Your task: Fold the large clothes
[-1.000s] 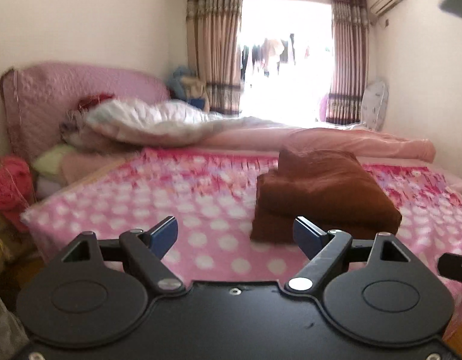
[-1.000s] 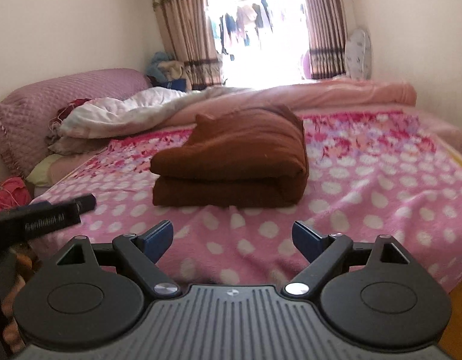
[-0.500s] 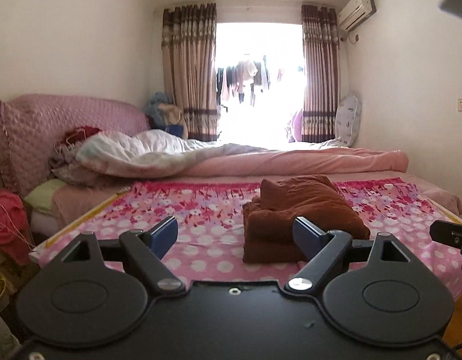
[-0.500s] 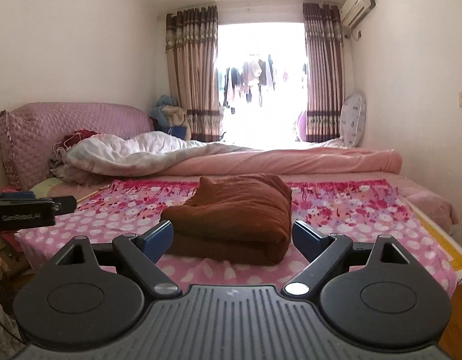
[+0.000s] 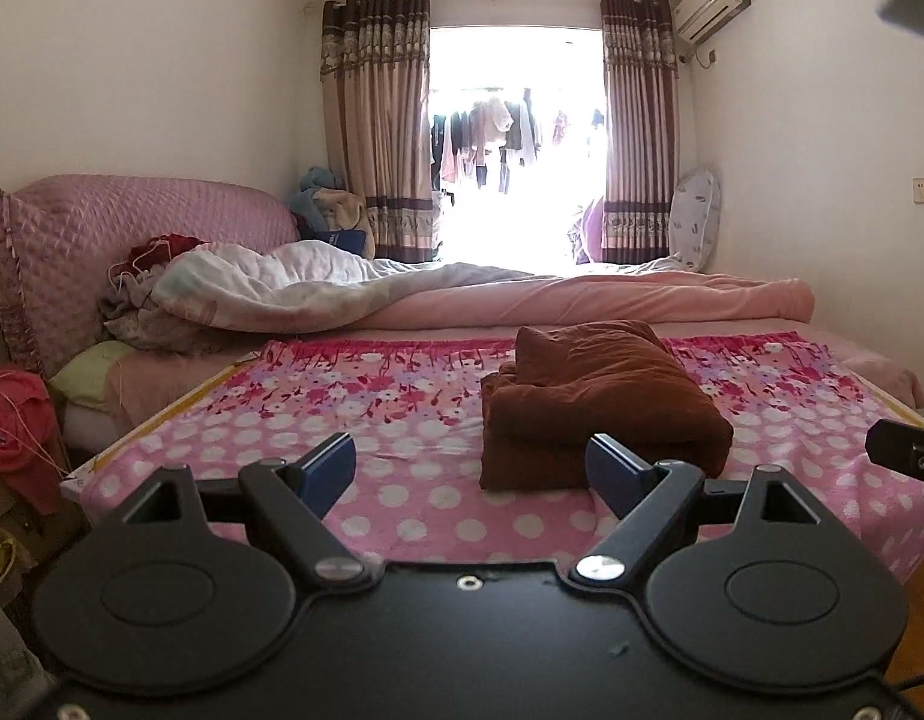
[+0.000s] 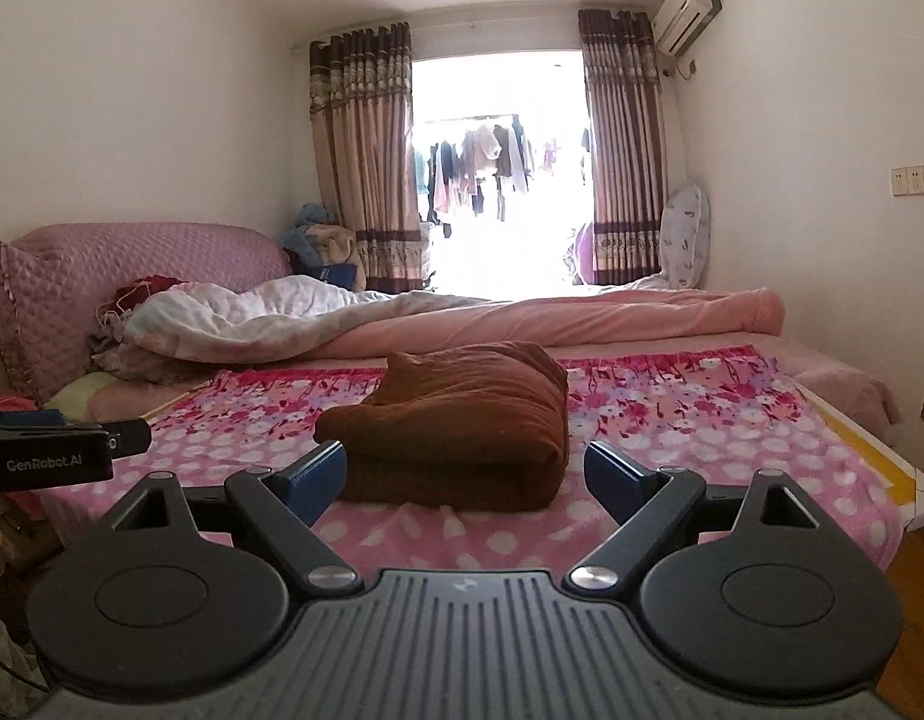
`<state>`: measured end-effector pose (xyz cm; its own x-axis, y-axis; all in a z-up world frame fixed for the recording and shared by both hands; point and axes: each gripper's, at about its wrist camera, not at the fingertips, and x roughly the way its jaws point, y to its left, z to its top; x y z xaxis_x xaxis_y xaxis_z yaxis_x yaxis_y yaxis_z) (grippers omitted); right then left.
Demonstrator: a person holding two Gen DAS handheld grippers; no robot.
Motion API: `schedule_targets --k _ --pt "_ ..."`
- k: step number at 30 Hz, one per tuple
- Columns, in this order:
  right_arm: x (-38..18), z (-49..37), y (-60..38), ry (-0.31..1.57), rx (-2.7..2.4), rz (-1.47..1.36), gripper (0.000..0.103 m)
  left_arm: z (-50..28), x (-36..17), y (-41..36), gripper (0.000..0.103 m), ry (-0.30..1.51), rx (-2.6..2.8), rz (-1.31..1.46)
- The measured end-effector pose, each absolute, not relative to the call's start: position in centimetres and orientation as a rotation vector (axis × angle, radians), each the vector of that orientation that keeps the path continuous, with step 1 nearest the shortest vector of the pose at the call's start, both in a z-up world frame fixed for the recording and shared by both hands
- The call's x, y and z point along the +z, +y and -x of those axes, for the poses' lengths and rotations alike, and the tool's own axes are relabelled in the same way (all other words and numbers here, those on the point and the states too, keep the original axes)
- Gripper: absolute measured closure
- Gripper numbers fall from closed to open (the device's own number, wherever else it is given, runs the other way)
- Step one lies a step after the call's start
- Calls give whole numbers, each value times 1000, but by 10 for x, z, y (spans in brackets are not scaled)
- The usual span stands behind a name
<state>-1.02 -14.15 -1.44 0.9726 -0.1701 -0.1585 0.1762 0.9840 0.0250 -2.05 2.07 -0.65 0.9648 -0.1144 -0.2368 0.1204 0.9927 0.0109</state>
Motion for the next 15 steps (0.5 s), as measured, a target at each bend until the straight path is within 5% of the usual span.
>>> schedule_targets --k 15 --pt "-15 12 -137 161 -162 -30 0 21 -6 31 17 235 -134 -29"
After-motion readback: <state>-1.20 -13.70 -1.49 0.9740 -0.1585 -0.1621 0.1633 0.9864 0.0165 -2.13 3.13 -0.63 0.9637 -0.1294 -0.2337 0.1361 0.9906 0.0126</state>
